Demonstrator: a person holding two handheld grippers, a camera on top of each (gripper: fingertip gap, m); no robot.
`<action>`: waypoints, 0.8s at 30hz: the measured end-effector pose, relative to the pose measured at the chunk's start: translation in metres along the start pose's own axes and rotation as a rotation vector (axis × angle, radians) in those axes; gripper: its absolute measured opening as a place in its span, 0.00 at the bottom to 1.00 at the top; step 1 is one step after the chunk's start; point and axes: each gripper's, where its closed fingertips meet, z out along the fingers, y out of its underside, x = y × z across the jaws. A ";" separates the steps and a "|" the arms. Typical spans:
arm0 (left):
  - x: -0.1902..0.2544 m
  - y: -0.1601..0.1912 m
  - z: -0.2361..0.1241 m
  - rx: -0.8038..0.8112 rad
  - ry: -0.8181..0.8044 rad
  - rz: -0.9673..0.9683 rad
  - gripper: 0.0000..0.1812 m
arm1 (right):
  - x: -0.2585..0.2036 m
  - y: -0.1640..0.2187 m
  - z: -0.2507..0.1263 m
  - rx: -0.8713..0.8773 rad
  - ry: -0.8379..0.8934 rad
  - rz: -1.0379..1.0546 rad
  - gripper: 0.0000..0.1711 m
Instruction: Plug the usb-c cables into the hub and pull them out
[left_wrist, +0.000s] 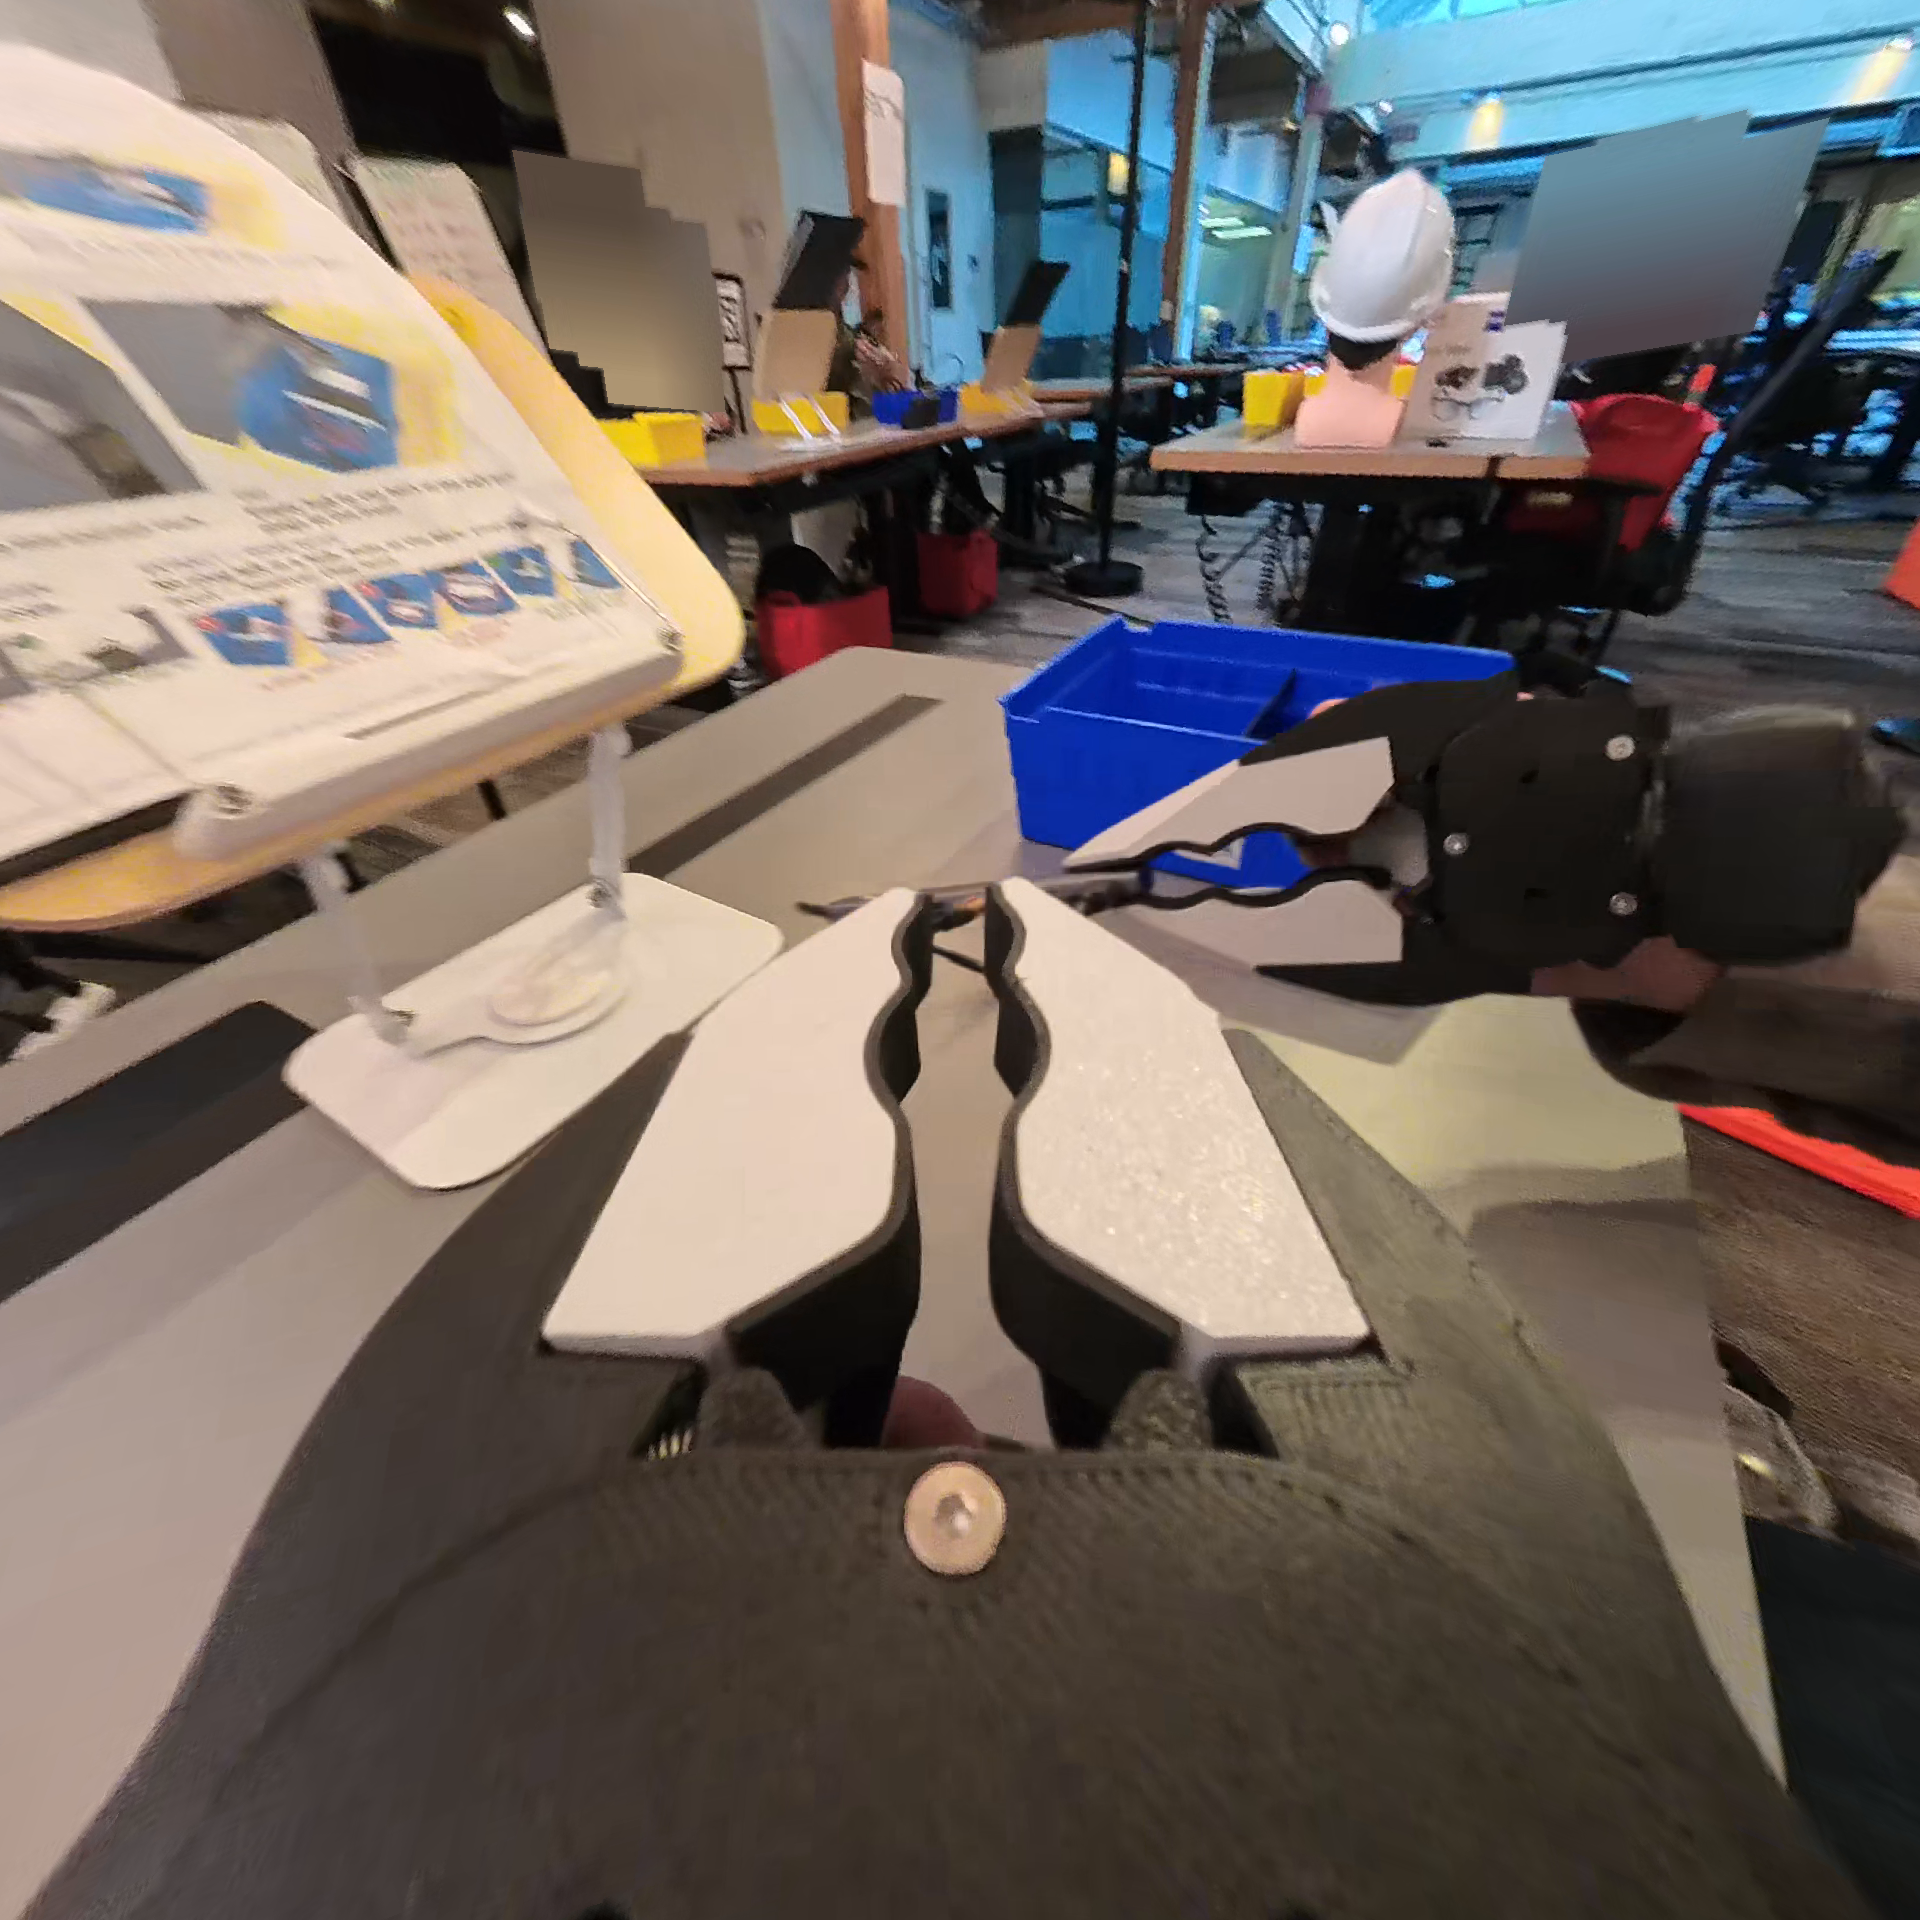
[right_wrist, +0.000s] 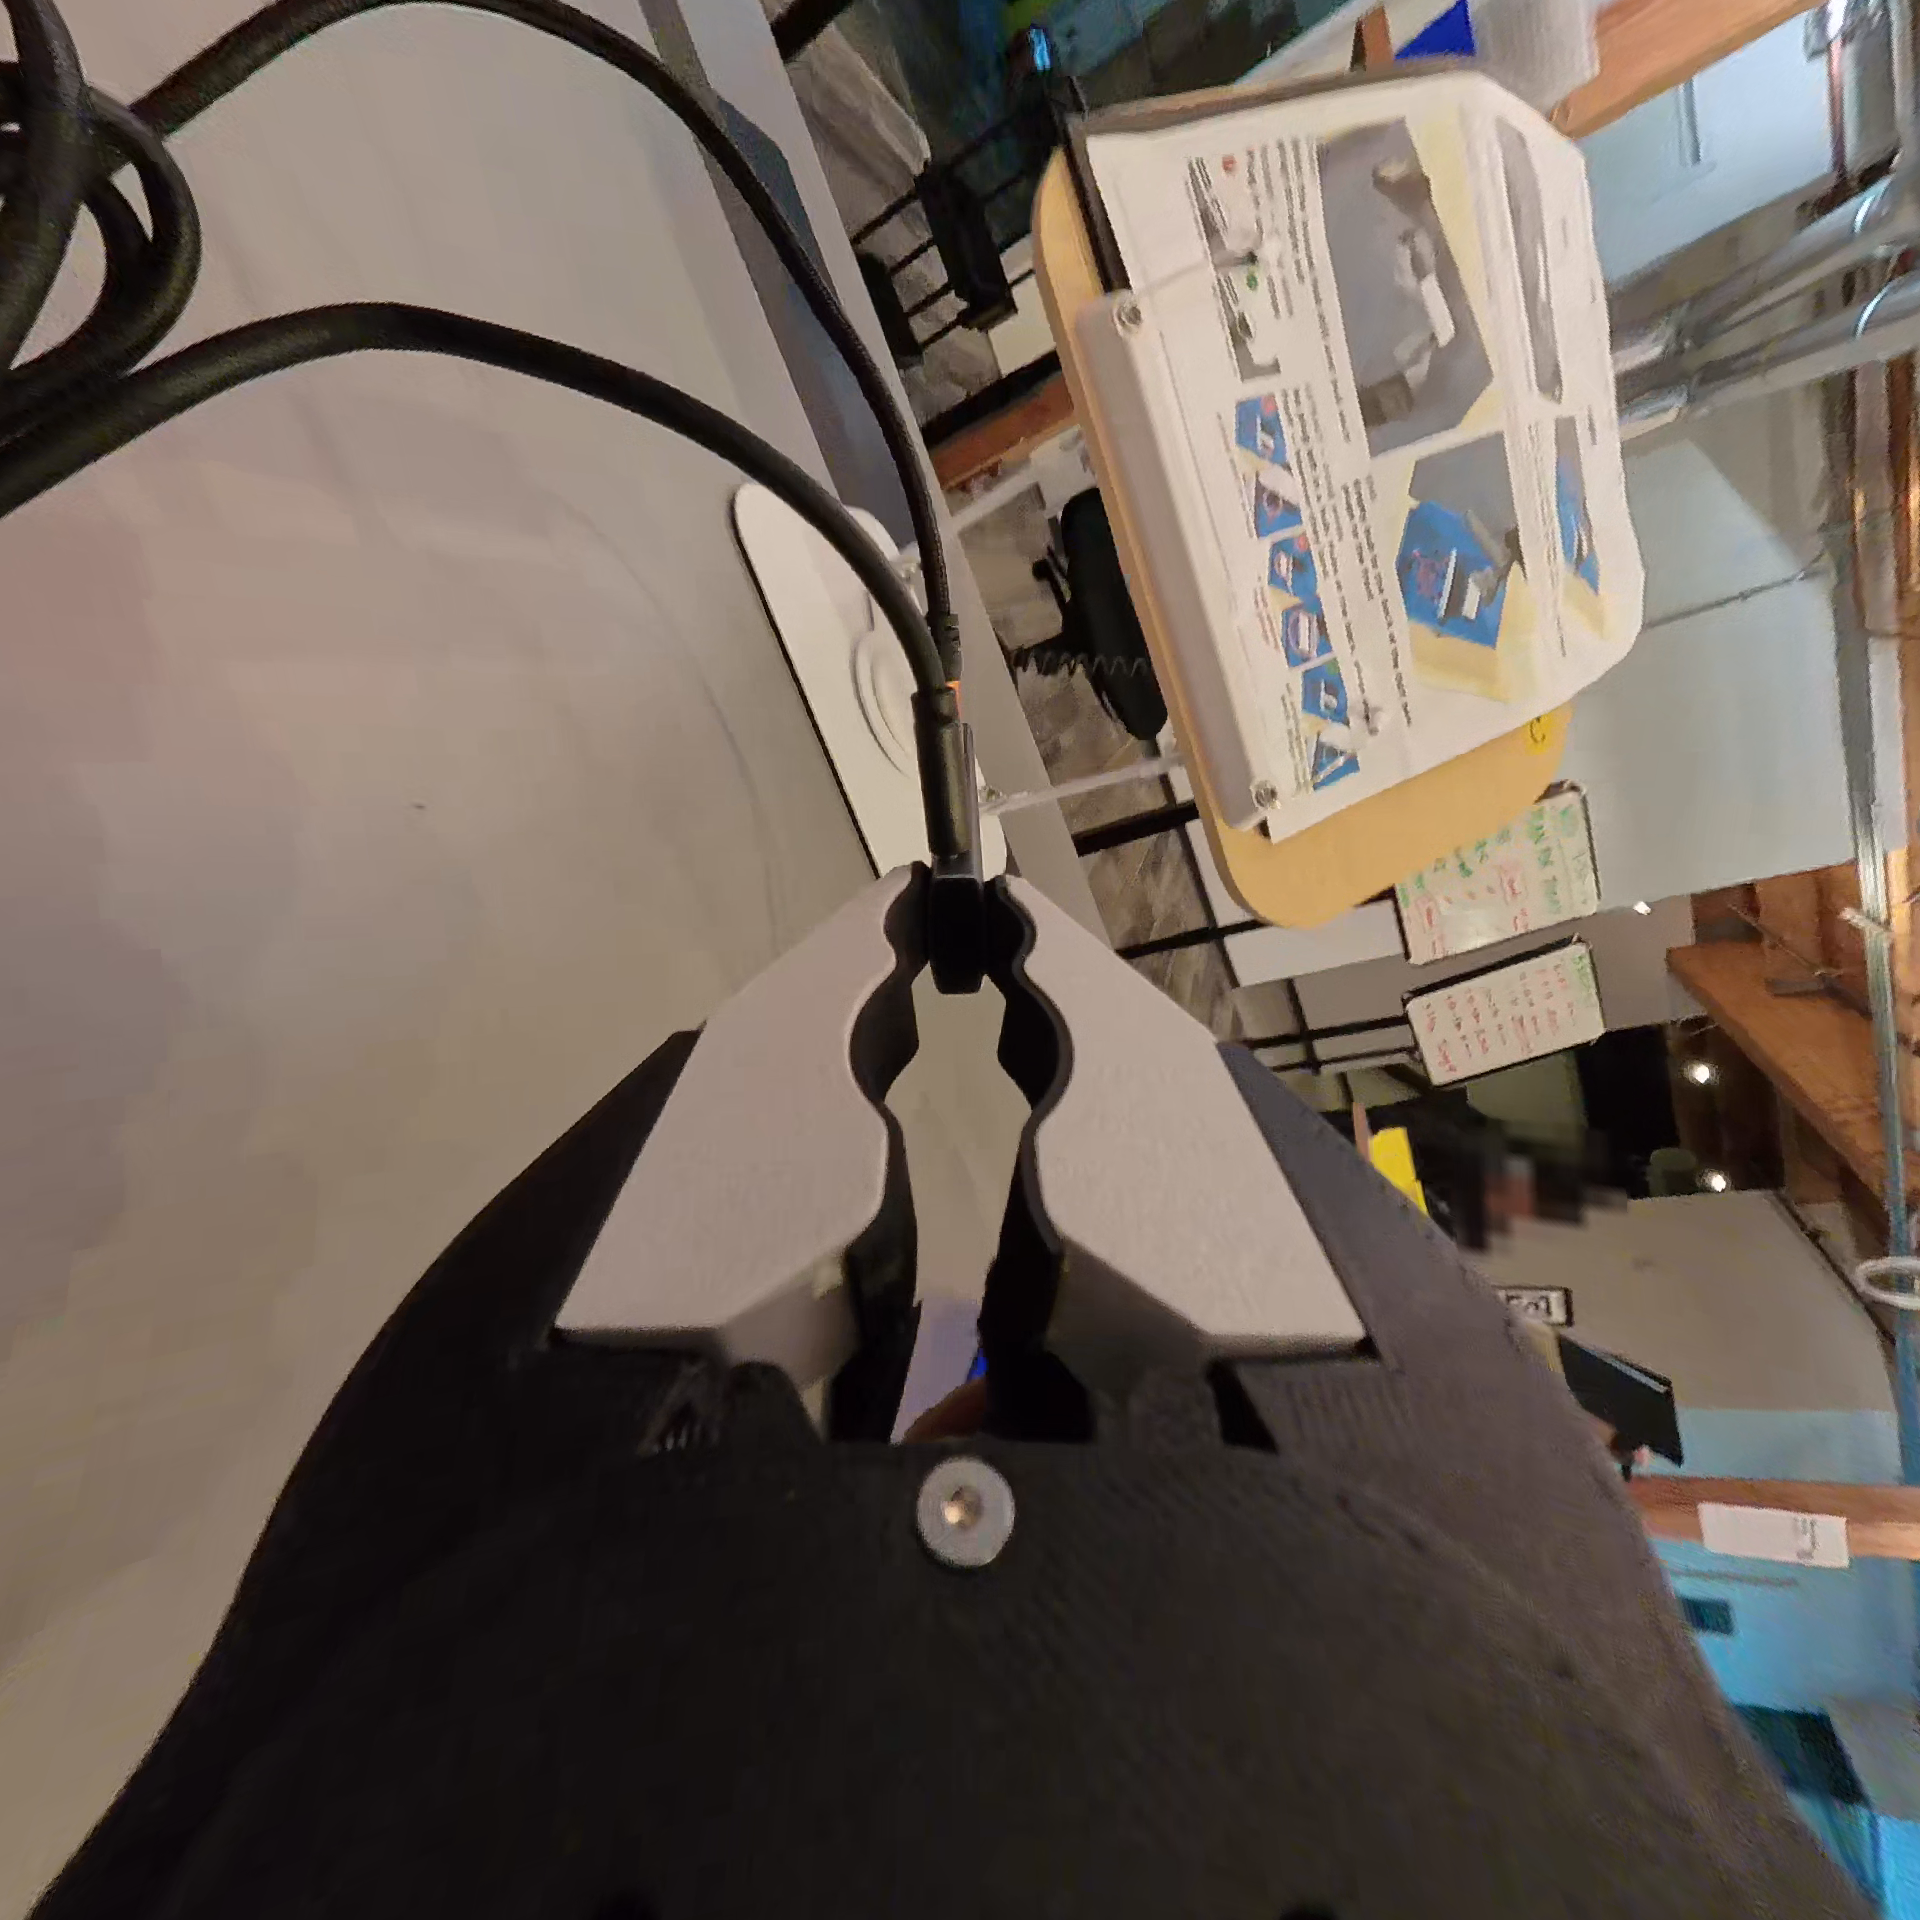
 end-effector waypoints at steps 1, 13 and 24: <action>-0.004 -0.004 -0.007 0.021 -0.024 -0.002 0.04 | 0.007 0.003 -0.001 -0.009 0.000 0.019 0.04; -0.010 0.047 -0.027 -0.004 -0.107 -0.104 0.02 | 0.135 0.063 -0.028 -0.139 -0.127 0.408 0.04; 0.011 0.101 -0.020 -0.088 -0.032 -0.170 0.03 | 0.244 0.157 -0.064 -0.237 -0.389 0.742 0.04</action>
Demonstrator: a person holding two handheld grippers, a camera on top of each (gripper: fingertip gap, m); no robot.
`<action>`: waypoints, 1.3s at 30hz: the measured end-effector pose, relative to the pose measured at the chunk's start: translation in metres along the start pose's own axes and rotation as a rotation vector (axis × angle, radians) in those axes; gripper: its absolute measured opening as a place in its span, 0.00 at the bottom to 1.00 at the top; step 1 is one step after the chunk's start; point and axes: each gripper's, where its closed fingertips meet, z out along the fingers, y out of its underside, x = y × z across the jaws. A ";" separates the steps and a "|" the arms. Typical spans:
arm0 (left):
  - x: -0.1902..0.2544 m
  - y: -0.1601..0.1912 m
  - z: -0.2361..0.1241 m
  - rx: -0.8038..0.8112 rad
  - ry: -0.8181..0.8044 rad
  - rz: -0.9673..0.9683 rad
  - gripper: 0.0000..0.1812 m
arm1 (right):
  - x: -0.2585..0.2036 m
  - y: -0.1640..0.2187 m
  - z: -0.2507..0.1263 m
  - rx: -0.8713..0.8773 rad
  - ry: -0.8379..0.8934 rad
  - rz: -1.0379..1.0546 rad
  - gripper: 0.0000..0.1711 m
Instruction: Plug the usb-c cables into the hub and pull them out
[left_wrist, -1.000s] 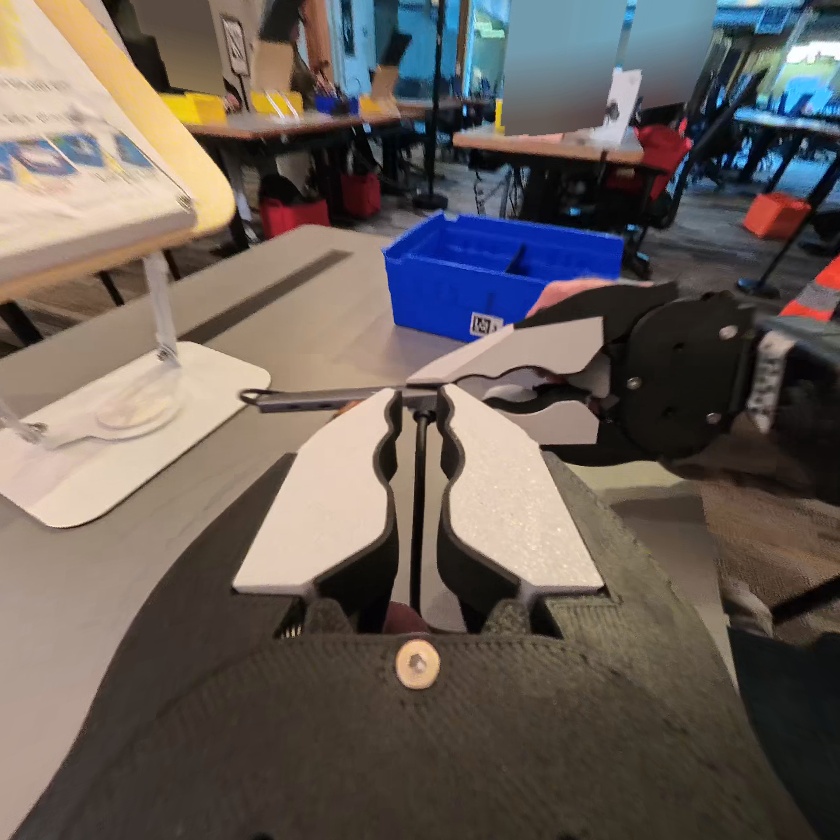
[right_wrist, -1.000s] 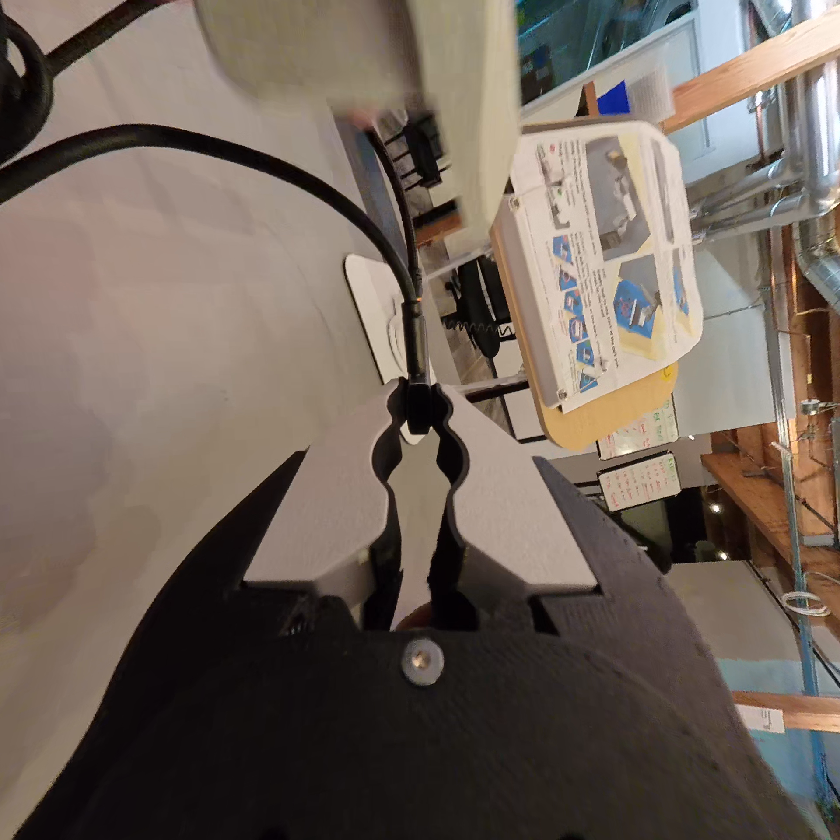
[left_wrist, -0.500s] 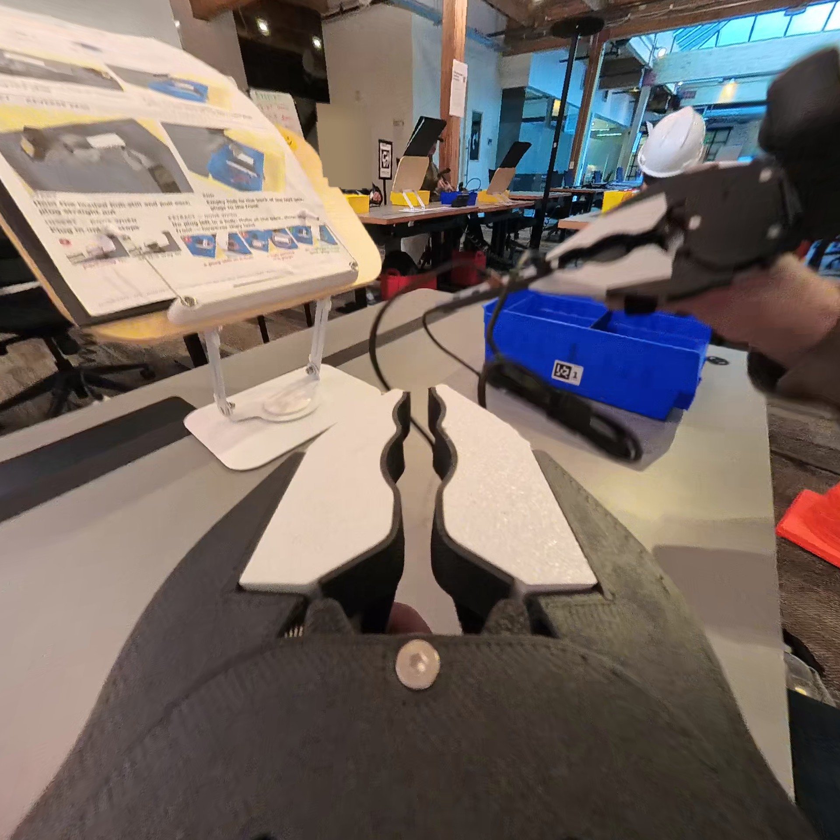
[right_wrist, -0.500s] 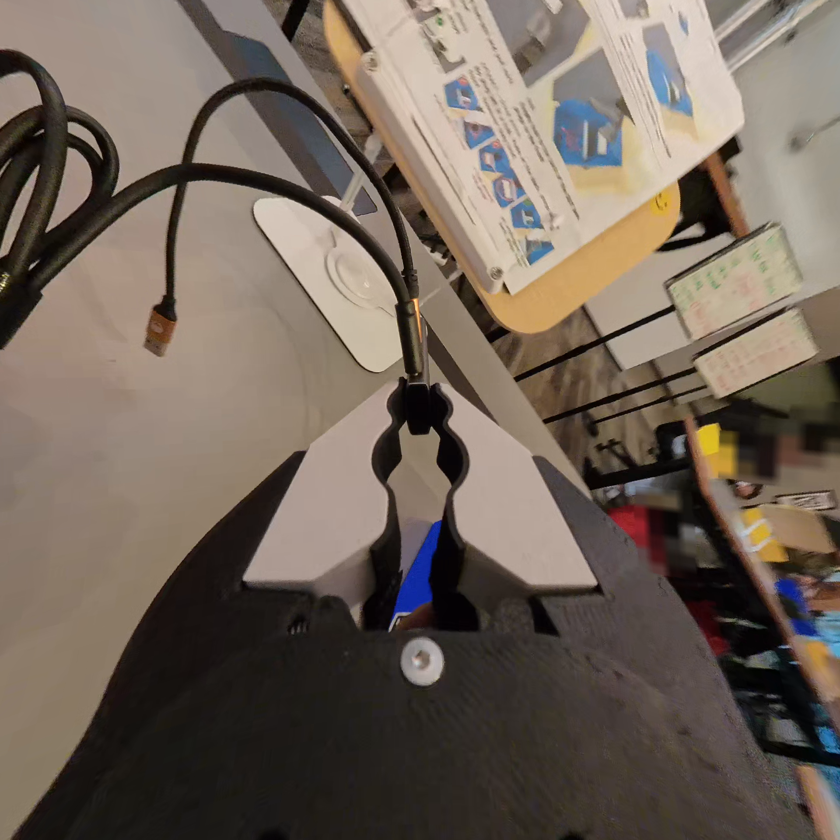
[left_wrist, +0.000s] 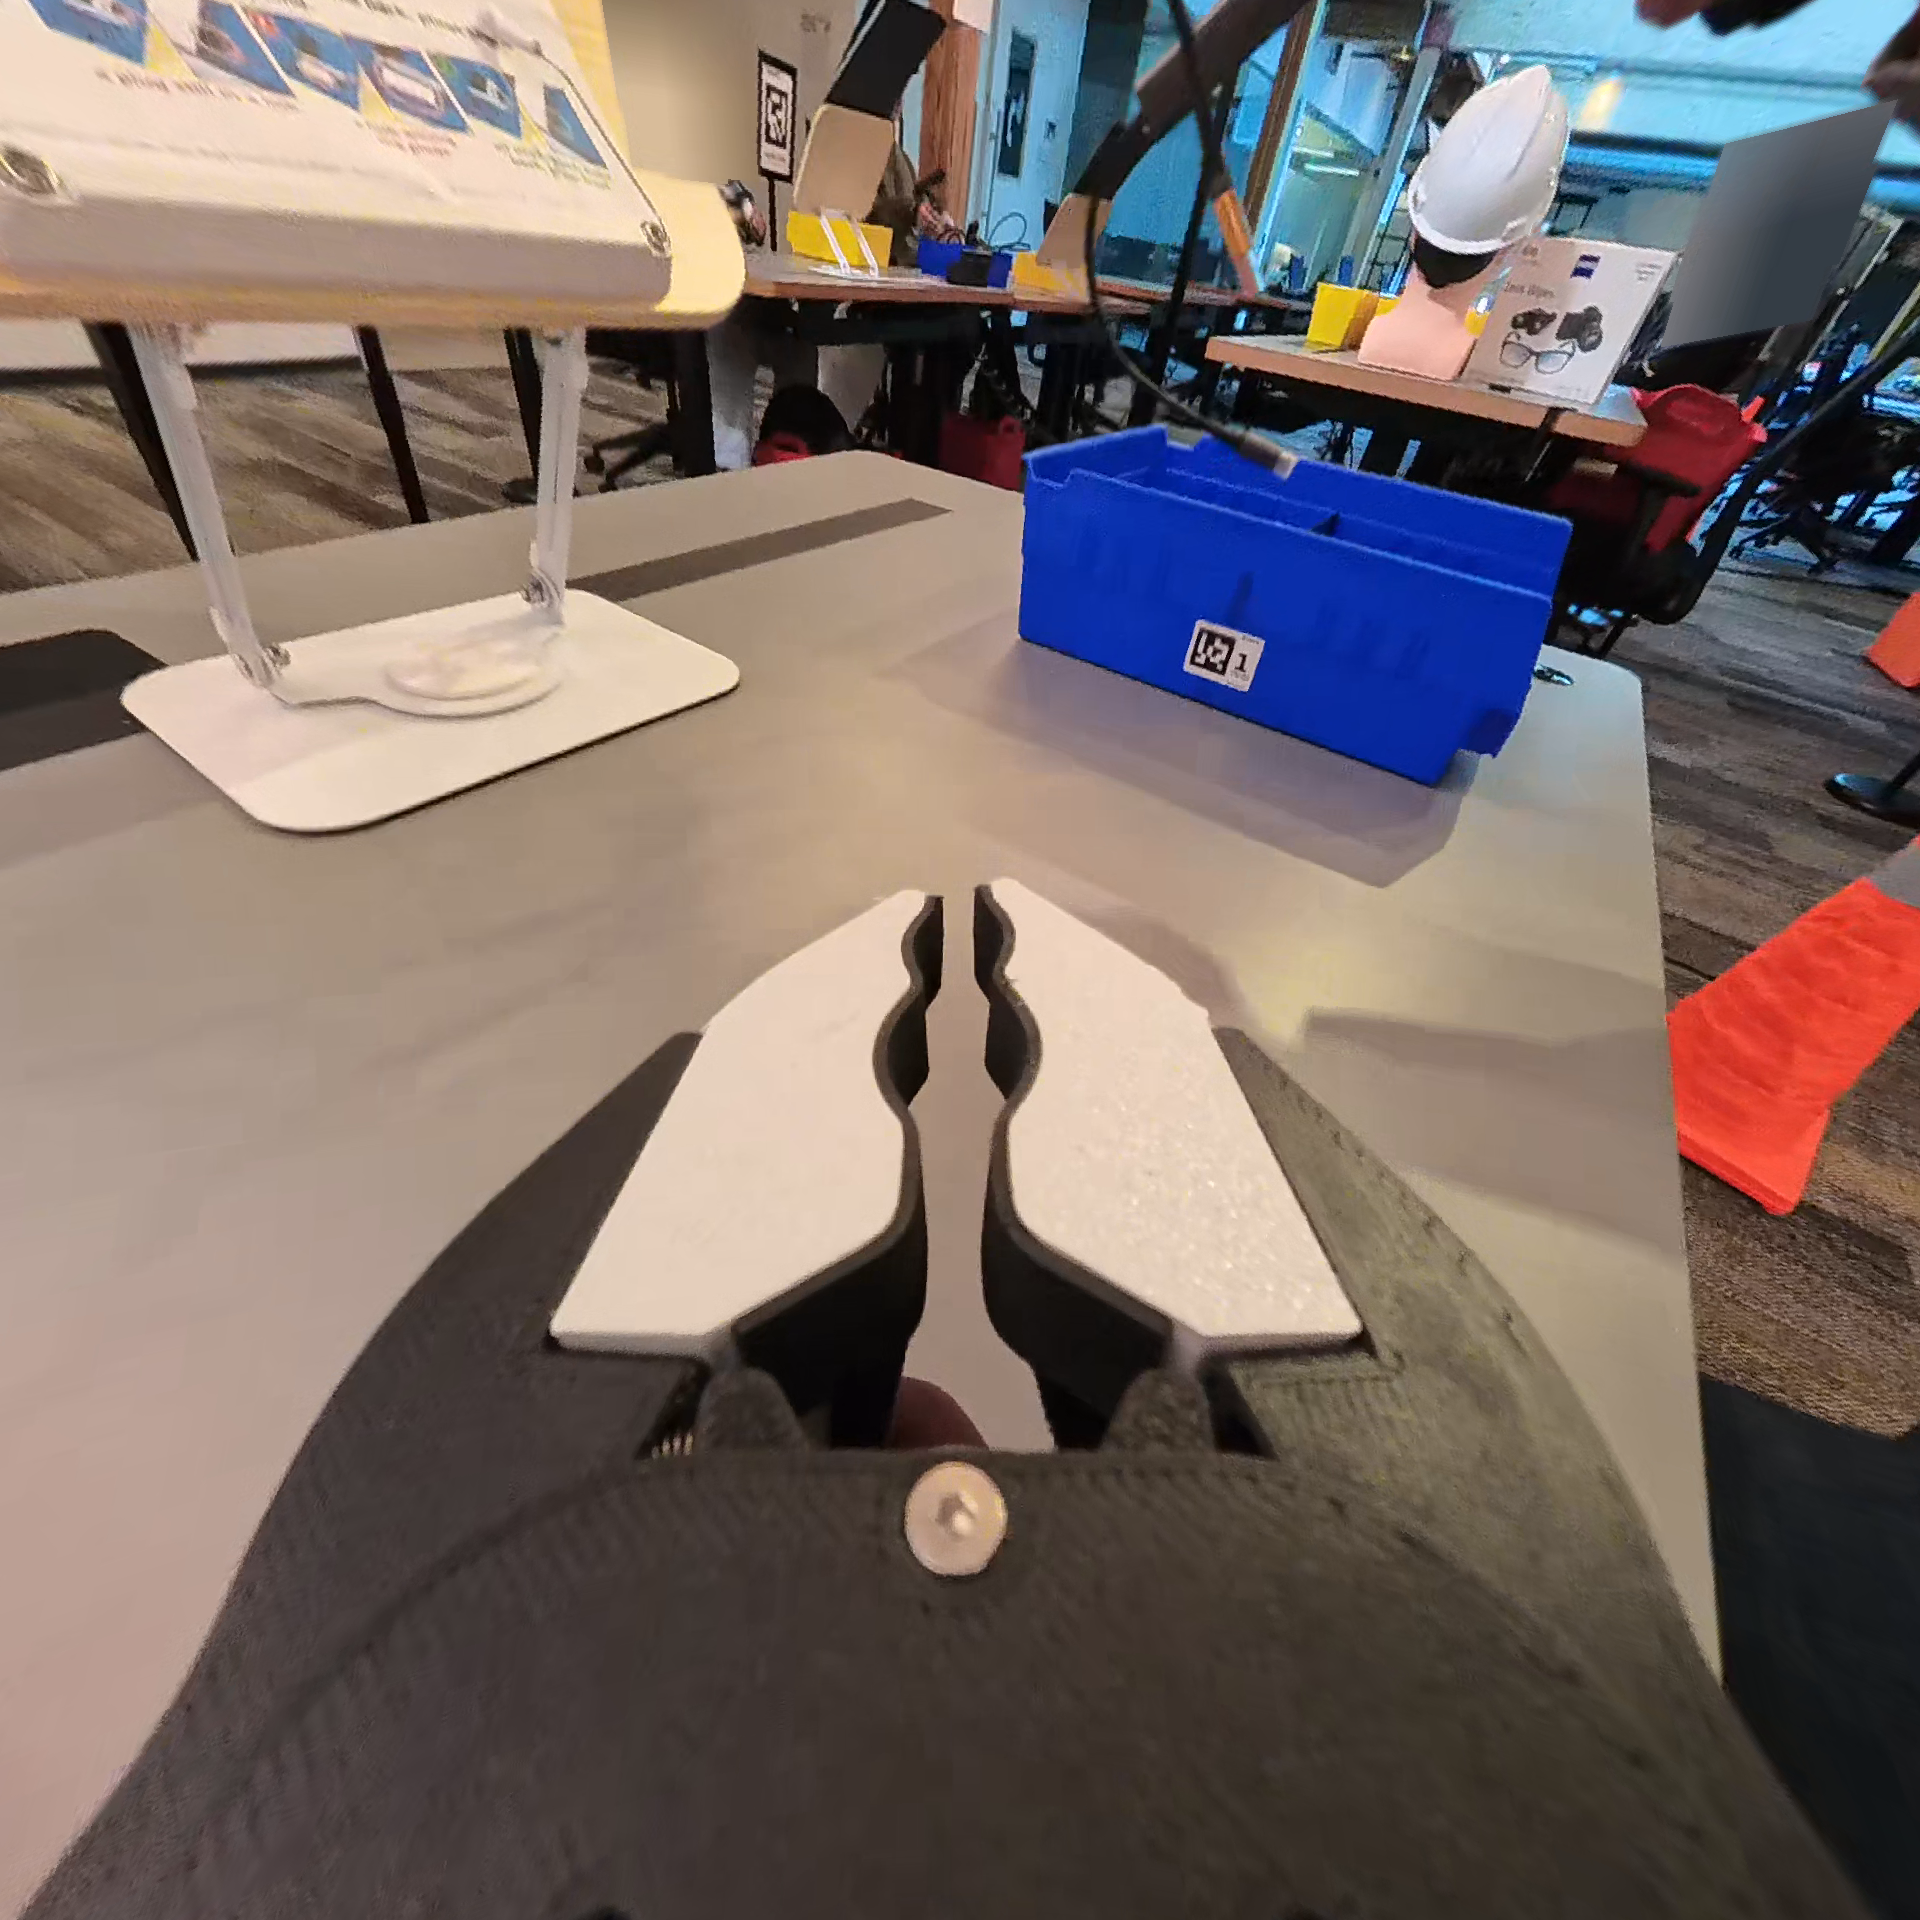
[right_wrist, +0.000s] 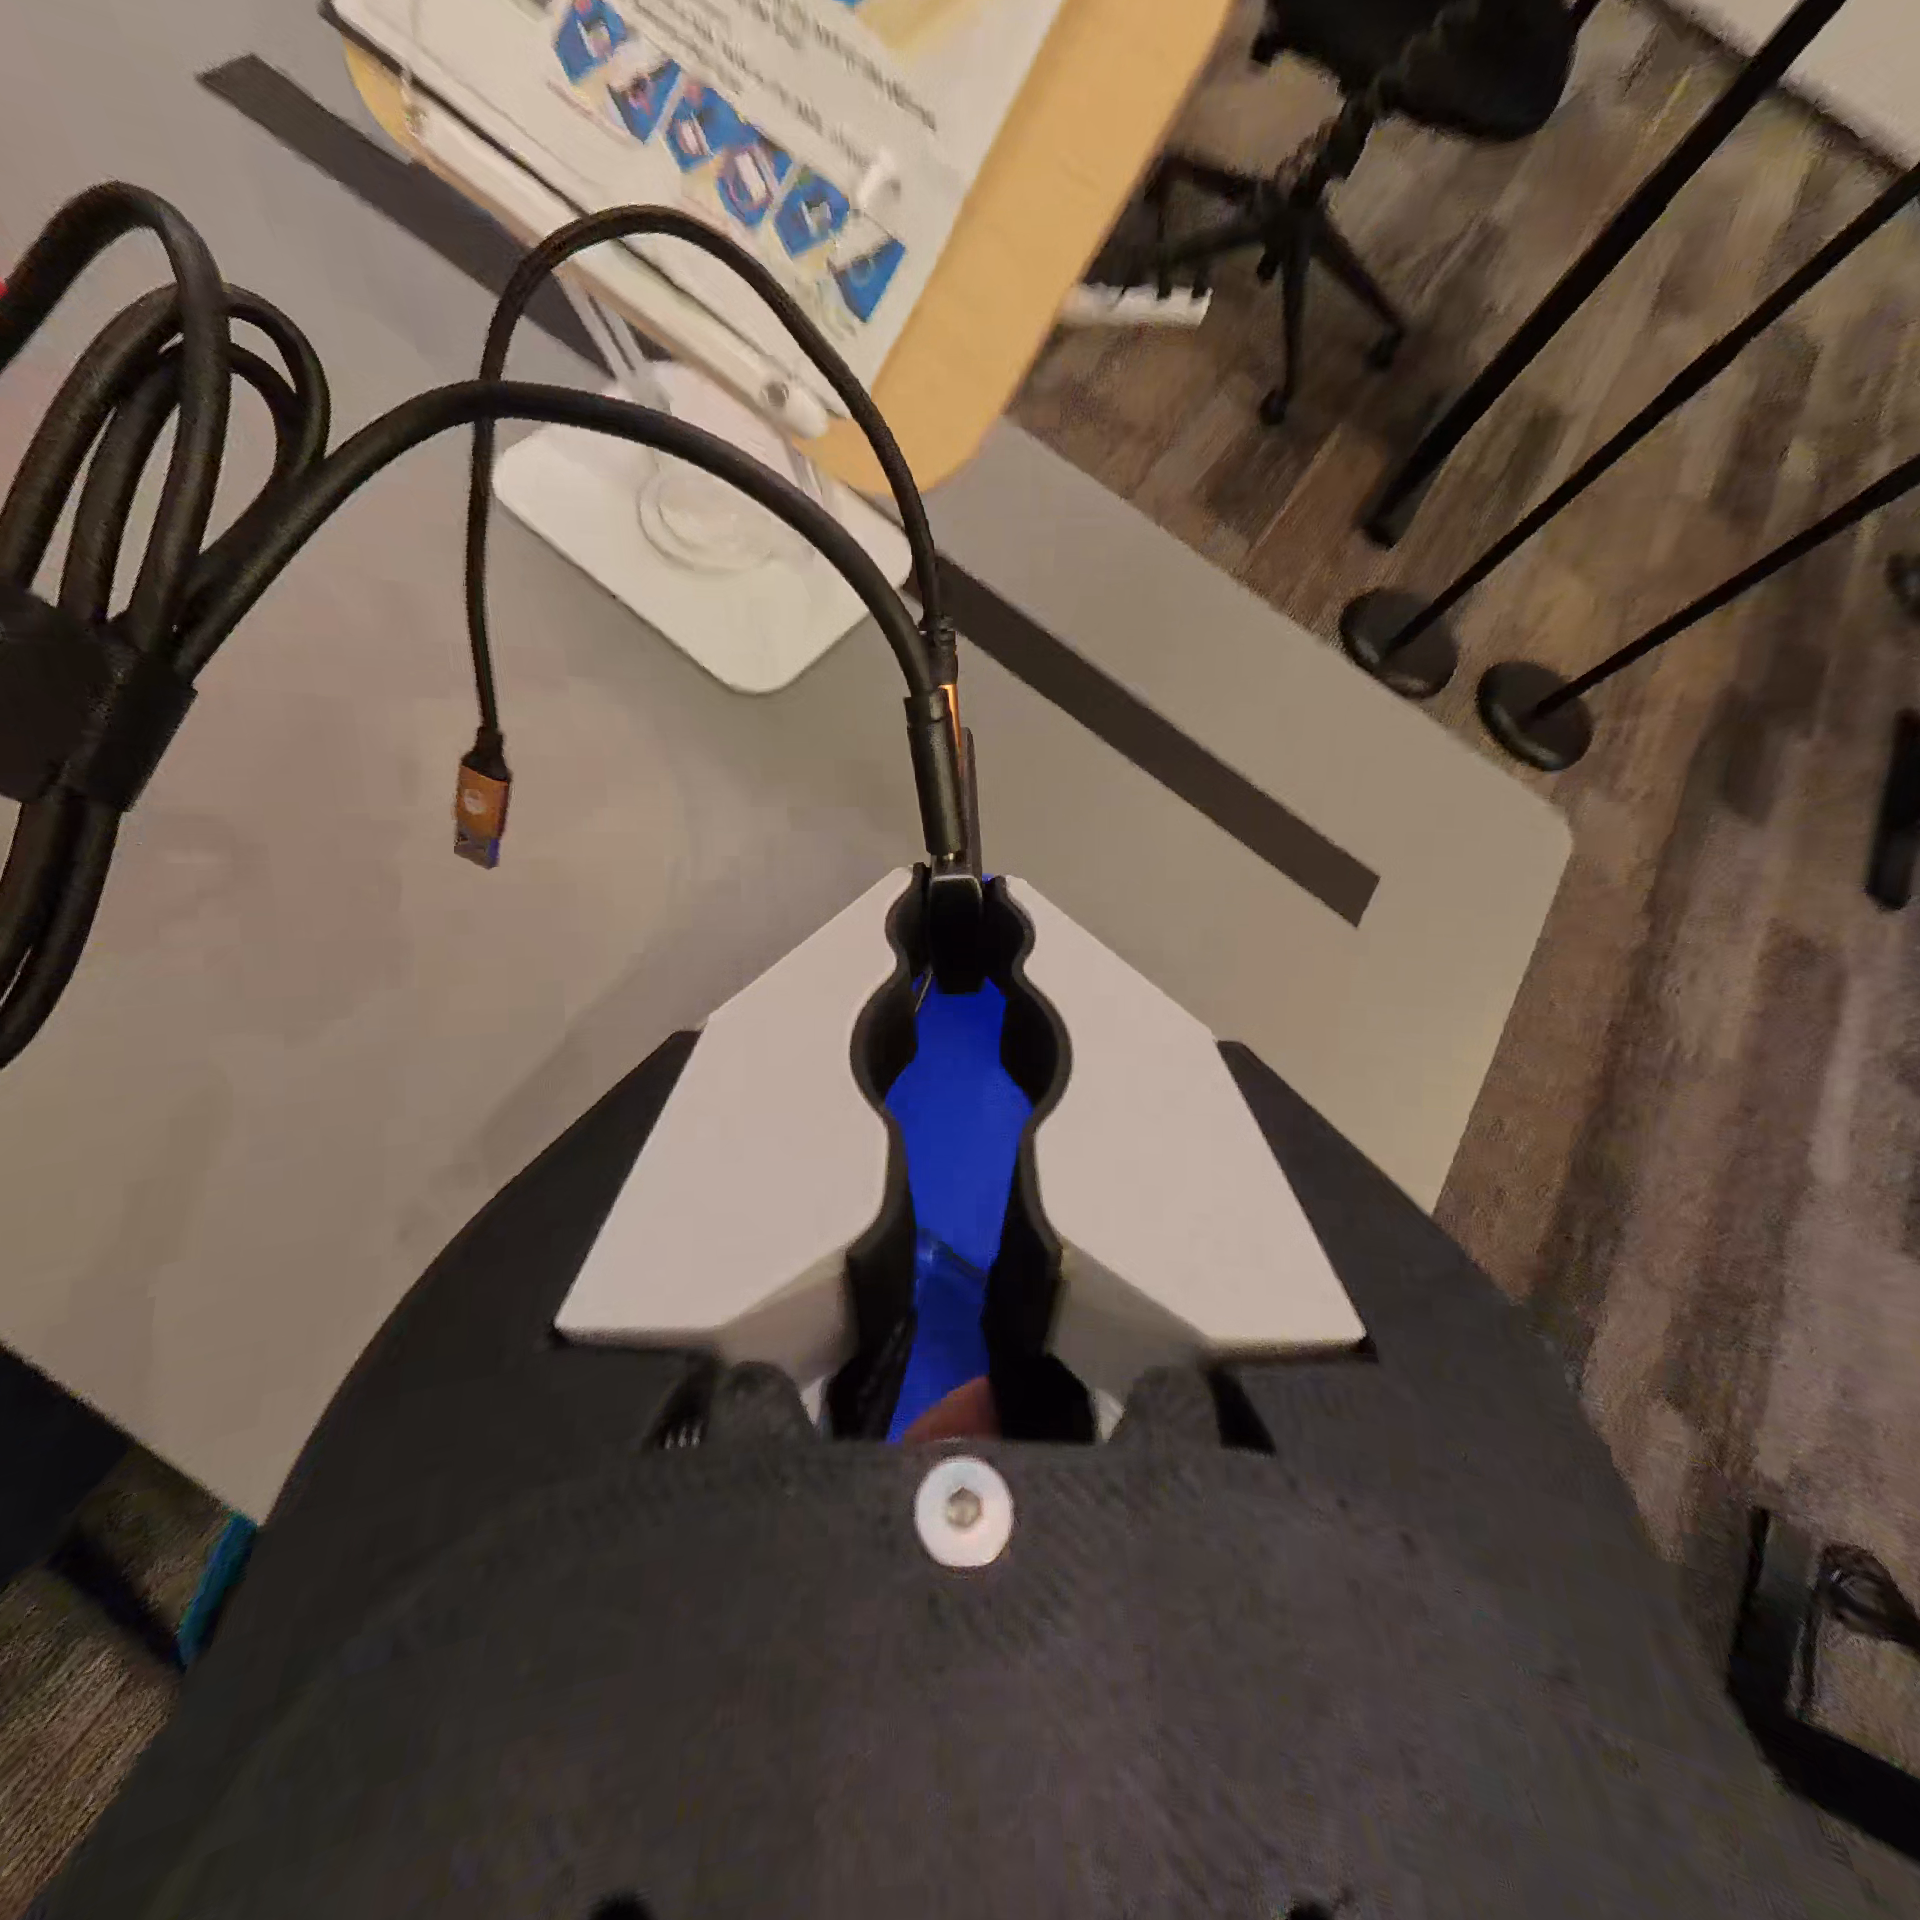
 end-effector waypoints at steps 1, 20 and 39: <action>0.000 0.003 0.000 -0.004 0.002 -0.006 0.03 | 0.008 0.007 0.001 -0.026 -0.015 0.017 0.04; 0.004 0.022 0.011 -0.051 0.036 -0.048 0.03 | 0.070 0.174 0.096 -0.320 -0.121 0.451 0.04; 0.007 0.023 0.011 -0.060 0.049 -0.062 0.03 | 0.057 0.260 0.112 -0.641 -0.008 0.275 0.04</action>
